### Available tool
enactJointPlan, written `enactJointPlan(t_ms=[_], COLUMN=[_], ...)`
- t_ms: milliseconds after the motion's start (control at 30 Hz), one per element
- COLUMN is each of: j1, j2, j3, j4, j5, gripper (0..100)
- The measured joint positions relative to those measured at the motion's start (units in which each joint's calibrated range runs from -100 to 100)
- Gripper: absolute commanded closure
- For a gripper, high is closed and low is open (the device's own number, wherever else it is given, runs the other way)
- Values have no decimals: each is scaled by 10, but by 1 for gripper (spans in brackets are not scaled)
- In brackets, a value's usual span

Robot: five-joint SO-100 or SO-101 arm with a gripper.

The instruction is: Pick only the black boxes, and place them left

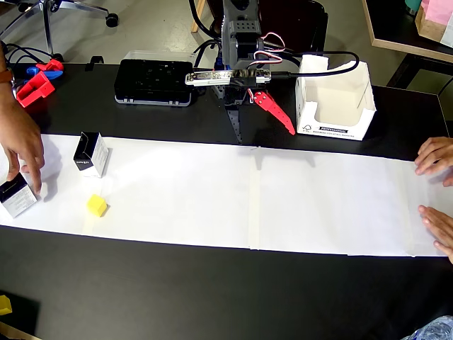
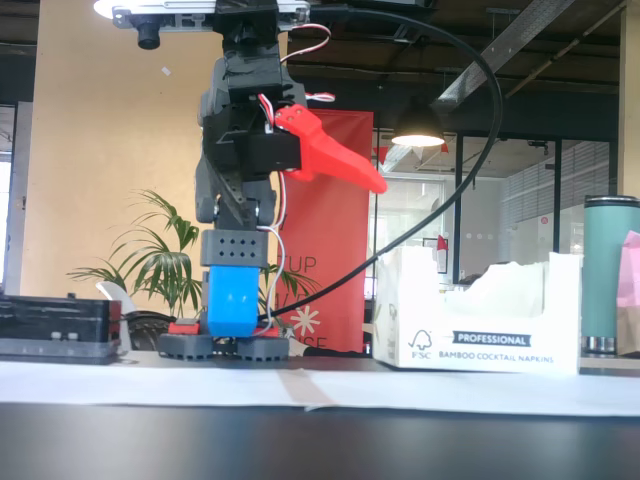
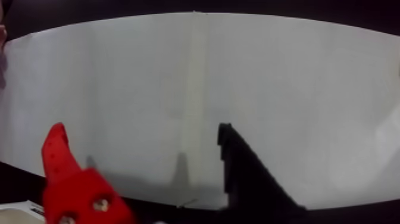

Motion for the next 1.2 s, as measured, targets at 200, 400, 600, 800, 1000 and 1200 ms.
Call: enactJointPlan(t_ms=[200,400,600,800,1000,1200], j1=[43,45,45,45,45,45], j2=[-322,-438,-438,-438,-438,-438], j3=[361,409,409,409,409,409], j4=[241,281,281,281,281,281], j5=[2,0,0,0,0,0], gripper=[100,100,100,100,100,100])
